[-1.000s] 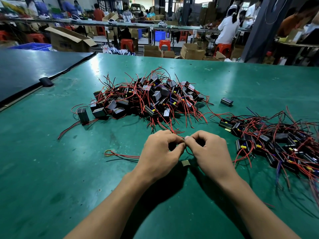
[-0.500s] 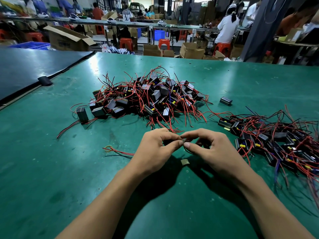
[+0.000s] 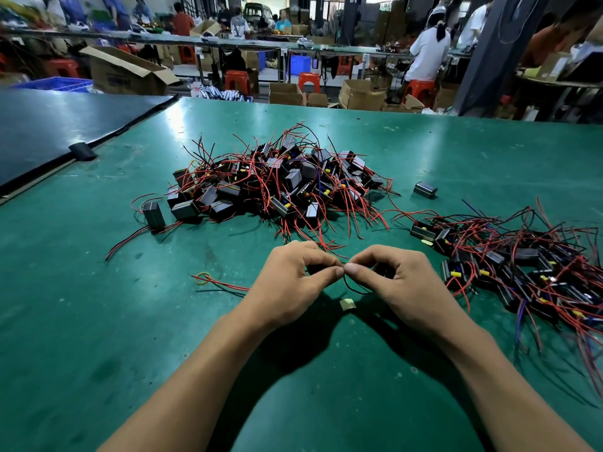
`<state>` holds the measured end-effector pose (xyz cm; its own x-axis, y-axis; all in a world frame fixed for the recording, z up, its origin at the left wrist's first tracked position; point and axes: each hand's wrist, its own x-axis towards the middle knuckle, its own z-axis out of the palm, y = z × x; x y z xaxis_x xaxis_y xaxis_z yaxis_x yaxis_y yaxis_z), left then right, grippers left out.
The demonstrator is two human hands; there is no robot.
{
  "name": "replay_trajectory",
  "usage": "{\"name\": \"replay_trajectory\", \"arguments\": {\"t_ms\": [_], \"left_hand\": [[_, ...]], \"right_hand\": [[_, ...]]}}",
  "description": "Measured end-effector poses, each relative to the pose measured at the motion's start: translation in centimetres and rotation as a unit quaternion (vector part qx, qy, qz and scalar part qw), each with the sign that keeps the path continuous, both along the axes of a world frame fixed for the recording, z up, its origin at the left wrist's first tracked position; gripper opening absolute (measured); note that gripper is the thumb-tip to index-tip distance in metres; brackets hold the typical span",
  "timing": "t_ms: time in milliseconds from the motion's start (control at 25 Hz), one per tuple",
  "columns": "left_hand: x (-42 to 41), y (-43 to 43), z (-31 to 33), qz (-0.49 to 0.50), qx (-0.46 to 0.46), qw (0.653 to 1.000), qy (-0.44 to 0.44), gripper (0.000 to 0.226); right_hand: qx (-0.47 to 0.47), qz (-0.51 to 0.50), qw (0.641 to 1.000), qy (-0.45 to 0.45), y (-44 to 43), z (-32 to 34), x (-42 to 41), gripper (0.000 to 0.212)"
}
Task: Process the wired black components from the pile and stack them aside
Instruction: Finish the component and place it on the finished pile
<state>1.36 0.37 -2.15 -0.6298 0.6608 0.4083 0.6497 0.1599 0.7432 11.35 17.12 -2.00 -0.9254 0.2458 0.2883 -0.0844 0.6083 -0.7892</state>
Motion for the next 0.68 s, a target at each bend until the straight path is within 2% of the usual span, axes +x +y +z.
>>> {"name": "replay_trajectory", "arguments": {"t_ms": [200, 320, 440, 560, 680], "left_hand": [[0.46, 0.23, -0.09, 0.02, -0.006, 0.995, 0.094, 0.005], [0.39, 0.24, -0.15, 0.029, 0.002, 0.995, 0.097, 0.006], [0.03, 0.15, -0.2, 0.035, 0.011, 0.998, 0.049, 0.005], [-0.08, 0.11, -0.16, 0.017, 0.004, 1.0, -0.001, 0.006], [-0.33, -0.04, -0.15, 0.001, -0.004, 0.998, -0.056, 0.007]], "right_hand": [[-0.093, -0.04, 0.993, -0.062, -0.54, 0.2, -0.6, 0.021], [-0.147, -0.031, 0.986, -0.071, -0.52, 0.48, -0.47, 0.021], [-0.027, -0.022, 0.999, -0.01, -0.22, 0.73, 0.08, 0.004], [0.083, 0.005, 0.994, 0.064, 0.12, 0.55, 0.18, 0.021], [0.144, 0.019, 0.984, 0.102, 0.17, 0.08, -0.04, 0.01]]}}
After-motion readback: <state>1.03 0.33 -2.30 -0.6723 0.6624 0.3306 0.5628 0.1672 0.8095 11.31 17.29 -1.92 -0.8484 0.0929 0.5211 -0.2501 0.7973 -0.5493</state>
